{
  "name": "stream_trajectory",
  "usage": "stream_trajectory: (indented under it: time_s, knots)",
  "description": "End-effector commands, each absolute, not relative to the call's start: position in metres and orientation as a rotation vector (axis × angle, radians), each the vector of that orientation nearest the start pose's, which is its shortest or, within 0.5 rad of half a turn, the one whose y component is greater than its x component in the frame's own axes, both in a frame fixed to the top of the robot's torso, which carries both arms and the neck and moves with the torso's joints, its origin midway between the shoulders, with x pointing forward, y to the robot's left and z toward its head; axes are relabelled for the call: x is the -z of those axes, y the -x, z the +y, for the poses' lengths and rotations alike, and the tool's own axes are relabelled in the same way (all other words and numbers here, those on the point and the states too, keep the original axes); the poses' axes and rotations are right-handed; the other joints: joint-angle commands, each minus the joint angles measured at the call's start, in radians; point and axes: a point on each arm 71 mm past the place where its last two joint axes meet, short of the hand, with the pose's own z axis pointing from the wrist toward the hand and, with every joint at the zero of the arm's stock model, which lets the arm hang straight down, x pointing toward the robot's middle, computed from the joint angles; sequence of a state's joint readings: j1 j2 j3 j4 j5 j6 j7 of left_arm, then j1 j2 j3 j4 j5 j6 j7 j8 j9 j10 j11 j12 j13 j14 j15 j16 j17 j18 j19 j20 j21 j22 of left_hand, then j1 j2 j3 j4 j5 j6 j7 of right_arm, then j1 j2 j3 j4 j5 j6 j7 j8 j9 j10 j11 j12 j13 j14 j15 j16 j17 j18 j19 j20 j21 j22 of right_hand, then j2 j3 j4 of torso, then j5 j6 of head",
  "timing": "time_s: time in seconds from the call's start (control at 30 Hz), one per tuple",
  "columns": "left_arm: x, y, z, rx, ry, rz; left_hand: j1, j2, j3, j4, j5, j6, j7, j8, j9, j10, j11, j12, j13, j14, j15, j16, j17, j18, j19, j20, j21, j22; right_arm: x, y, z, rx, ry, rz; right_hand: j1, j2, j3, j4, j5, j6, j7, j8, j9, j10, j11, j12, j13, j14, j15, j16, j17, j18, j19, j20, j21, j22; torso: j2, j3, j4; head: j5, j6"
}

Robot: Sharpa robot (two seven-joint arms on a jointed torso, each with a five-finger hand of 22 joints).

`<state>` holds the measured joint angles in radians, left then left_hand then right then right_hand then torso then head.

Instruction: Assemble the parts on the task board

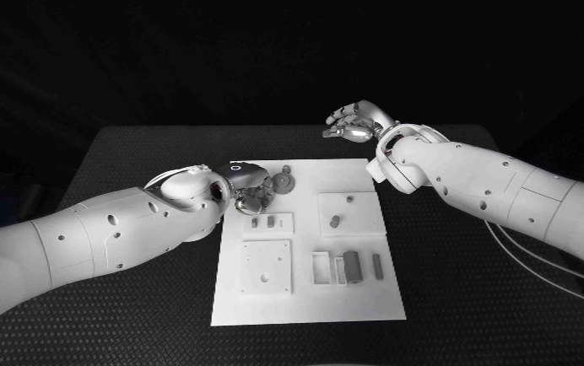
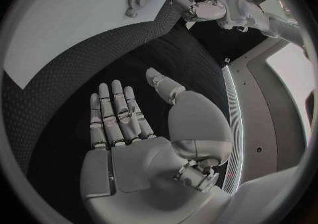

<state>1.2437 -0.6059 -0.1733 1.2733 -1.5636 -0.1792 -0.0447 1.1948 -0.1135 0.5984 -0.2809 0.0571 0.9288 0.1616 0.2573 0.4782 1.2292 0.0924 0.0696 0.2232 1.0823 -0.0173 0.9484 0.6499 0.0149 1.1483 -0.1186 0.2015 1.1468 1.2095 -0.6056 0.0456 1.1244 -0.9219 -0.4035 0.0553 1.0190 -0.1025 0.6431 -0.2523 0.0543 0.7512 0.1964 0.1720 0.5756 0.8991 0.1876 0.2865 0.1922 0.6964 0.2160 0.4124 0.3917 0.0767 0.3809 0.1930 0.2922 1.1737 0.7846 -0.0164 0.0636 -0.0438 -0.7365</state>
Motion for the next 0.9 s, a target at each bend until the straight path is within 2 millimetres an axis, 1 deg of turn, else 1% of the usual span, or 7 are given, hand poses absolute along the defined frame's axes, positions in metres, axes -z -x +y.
stream_trajectory:
  time_s: [0.03,0.13,0.47,0.73,0.9]
  knots:
    - [0.236,-0.512,0.148,0.546,-0.430,1.844,-0.002,-0.015,-0.006,0.002,-0.006,-0.018,0.009,-0.007,-0.003,-0.021,0.006,-0.005,-0.003,-0.006,0.005,-0.003,-0.002,0.015,-0.005,0.005,-0.009,0.000,0.172,-0.566,-0.204,-0.865,-0.412,1.544,-0.008,-0.001,0.000,0.005,-0.004,-0.009,0.035,0.004,-0.002,0.003,0.003,-0.007,-0.002,-0.001,0.006,-0.006,-0.002,-0.004,0.004,0.001,-0.006,0.002,0.000,0.0003,0.0007,-0.001,-0.002]
    - [0.236,-0.512,0.149,0.543,-0.427,1.843,-0.009,-0.020,-0.008,0.007,-0.006,-0.035,0.007,-0.012,-0.005,-0.035,0.010,-0.004,-0.004,-0.012,0.010,-0.004,-0.003,0.017,-0.008,0.010,-0.016,0.000,0.172,-0.566,-0.205,-0.863,-0.415,1.545,-0.009,-0.002,-0.001,0.005,-0.004,-0.010,0.036,0.004,-0.003,0.002,0.003,-0.007,-0.004,-0.002,0.007,-0.006,-0.002,-0.004,0.003,0.001,-0.007,0.002,0.000,0.0005,0.0004,-0.001,-0.001]
    - [0.235,-0.513,0.152,0.539,-0.420,1.832,-0.006,-0.033,-0.008,0.007,-0.006,-0.061,0.012,-0.019,-0.007,-0.054,0.015,-0.003,-0.004,-0.016,0.014,-0.002,-0.004,0.023,-0.007,0.015,-0.023,0.001,0.172,-0.566,-0.205,-0.861,-0.417,1.546,-0.011,-0.005,-0.002,0.011,-0.004,-0.015,0.037,0.004,-0.007,-0.002,0.005,-0.009,-0.012,-0.007,0.009,-0.011,-0.005,-0.003,0.003,0.002,-0.011,0.004,0.000,0.0005,-0.0001,0.000,-0.001]
    - [0.235,-0.514,0.158,0.525,-0.409,1.827,-0.001,-0.038,-0.007,0.004,-0.007,-0.067,0.013,-0.018,-0.006,-0.057,0.016,-0.001,-0.003,-0.016,0.015,-0.001,-0.004,0.024,-0.006,0.016,-0.025,0.002,0.172,-0.566,-0.208,-0.858,-0.417,1.548,-0.009,-0.005,-0.001,0.011,-0.004,-0.016,0.037,0.004,-0.008,-0.002,0.006,-0.009,-0.014,-0.009,0.010,-0.012,-0.005,-0.003,0.002,0.002,-0.012,0.005,0.000,0.0001,0.0000,-0.001,-0.001]
    - [0.235,-0.516,0.167,0.512,-0.395,1.818,0.003,-0.040,-0.006,0.004,-0.007,-0.066,0.014,-0.016,-0.005,-0.058,0.016,0.000,-0.002,-0.016,0.015,-0.001,-0.004,0.025,-0.005,0.017,-0.026,0.003,0.173,-0.565,-0.216,-0.844,-0.417,1.552,-0.002,-0.004,0.000,0.007,-0.004,-0.014,0.036,0.007,-0.009,-0.001,0.005,-0.008,-0.019,-0.008,0.010,-0.011,-0.006,-0.002,0.003,0.002,-0.013,0.007,0.000,-0.0004,0.0017,-0.001,-0.001]
